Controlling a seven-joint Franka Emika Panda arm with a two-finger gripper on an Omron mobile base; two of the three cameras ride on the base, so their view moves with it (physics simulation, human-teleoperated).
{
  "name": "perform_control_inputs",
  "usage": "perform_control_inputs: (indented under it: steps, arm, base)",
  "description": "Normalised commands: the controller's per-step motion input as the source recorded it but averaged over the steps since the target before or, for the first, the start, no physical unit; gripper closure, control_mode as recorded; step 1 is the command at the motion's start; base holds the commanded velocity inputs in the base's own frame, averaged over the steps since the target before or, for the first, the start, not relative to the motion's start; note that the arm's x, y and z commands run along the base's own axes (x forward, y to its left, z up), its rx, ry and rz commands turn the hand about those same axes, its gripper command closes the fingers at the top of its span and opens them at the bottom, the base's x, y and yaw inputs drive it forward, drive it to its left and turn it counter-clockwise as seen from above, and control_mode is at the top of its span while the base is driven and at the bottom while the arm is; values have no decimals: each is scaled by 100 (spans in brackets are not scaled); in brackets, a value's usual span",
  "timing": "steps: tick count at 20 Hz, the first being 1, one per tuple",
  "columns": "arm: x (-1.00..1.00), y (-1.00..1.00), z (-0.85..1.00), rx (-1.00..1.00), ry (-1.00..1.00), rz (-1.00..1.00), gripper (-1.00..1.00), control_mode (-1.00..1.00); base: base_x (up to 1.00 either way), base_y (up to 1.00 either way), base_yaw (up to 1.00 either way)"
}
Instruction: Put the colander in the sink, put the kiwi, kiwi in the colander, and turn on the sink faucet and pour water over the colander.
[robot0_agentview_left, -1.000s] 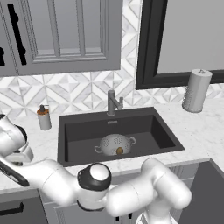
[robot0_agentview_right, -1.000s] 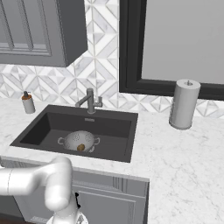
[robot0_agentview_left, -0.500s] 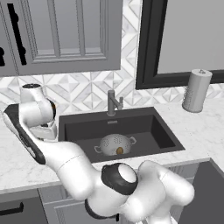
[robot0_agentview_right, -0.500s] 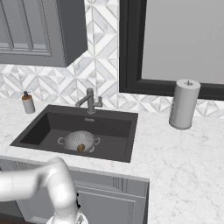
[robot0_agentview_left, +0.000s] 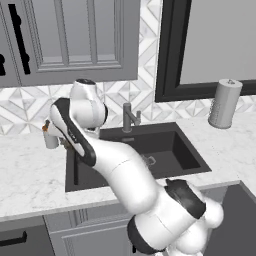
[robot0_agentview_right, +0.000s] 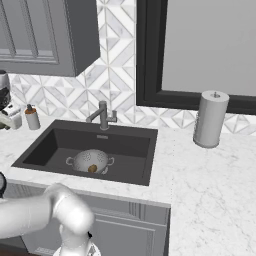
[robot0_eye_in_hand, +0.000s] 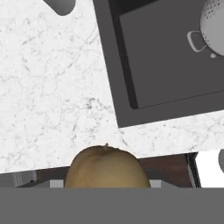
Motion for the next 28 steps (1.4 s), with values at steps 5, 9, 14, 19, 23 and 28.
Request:
perform_control_inputs:
  steps: [5, 9, 14, 19, 23, 28]
  arm:
    - [0, -100, 32, 1, 0, 6, 100, -100]
    - [0, -100, 13, 0, 1, 7, 100, -100]
    - [0, -100, 1, 0, 4, 7, 100, -100]
    - [0, -100, 0, 0, 4, 5, 100, -100]
    - [0, -100, 0, 12, 1, 5, 100, -100]
    - [-1, -100, -3, 23, 0, 2, 100, -100]
  base:
    - [0, 0, 0]
    - [0, 0, 0]
    - [0, 0, 0]
    - [0, 0, 0]
    - [0, 0, 0]
    - [0, 0, 0]
